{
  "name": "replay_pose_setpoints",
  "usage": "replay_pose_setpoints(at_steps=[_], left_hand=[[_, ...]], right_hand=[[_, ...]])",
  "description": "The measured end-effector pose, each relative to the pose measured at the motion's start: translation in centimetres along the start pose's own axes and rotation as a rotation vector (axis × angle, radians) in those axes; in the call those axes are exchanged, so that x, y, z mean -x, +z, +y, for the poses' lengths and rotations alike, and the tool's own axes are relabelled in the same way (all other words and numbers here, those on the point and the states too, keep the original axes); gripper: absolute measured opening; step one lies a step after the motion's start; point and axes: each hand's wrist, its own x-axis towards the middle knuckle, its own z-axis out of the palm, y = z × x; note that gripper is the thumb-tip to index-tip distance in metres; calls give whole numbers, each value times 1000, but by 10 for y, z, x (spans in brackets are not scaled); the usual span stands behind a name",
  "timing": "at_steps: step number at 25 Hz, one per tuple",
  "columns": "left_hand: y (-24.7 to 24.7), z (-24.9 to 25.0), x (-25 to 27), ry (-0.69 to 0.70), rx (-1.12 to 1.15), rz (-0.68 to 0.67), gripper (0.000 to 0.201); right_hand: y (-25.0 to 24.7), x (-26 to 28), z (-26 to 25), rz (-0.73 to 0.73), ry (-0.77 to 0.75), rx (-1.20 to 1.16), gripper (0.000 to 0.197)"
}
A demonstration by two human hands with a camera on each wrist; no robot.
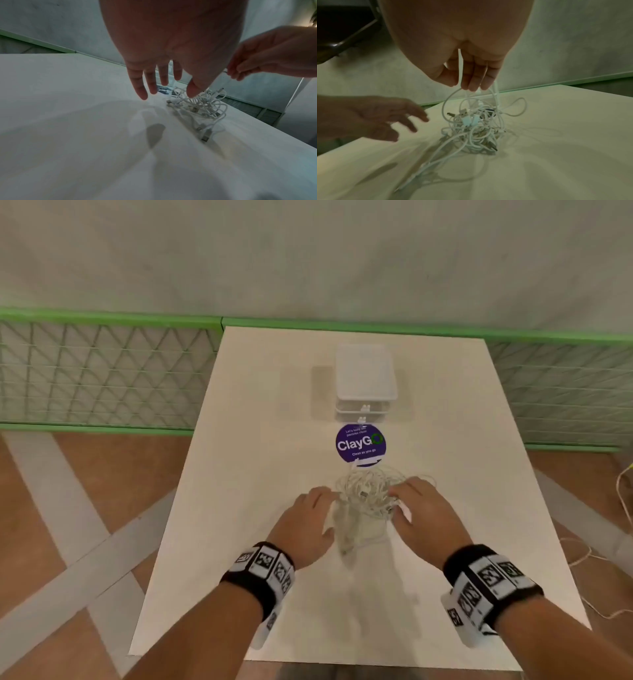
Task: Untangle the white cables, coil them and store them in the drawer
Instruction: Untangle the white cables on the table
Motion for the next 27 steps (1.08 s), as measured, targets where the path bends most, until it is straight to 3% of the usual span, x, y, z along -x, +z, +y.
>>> replay_pose_setpoints(at_steps=[3, 6, 9, 11, 13, 15, 18, 19, 20, 22, 23, 25, 27], left_hand=[[21, 28, -28, -61, -166, -78, 75], [41, 44, -40, -264, -222, -36, 55], [44, 47, -40, -305, -327, 13, 32], [36, 49, -32, -304, -293, 30, 32], [21, 47, -18, -347, -120, 25, 36], [6, 40, 3, -418, 54, 20, 39], [-10, 46, 18, -432, 227, 98, 39], [-15, 54, 17, -394, 287, 132, 37], [-20, 66, 13, -329, 340, 158, 34], [-30, 94, 1, -128, 372, 205, 25], [-34, 107, -2, -27, 368, 207, 19], [-38, 116, -4, 115, 362, 205, 11], [-39, 103, 1, 139, 363, 250, 11]], right_hand=[[12, -12, -1, -182, -104, 165, 50], [28, -7, 8, -492, -29, 238, 71], [32, -6, 18, -562, -33, 276, 77], [34, -10, 26, -586, -38, 268, 79], [31, -15, 34, -615, -23, 175, 77], [17, -21, 37, -517, -28, -45, 60], [-13, -22, 41, -137, -80, -189, 19], [-23, -23, 34, -122, -50, -252, 15], [-32, -24, 25, -192, 45, -358, 26], [-42, -34, -4, -440, 317, -626, 42], [-44, -40, -16, -509, 448, -767, 40], [-47, -49, -30, -471, 650, -1048, 28], [-59, -53, -32, -376, 783, -1231, 25]])
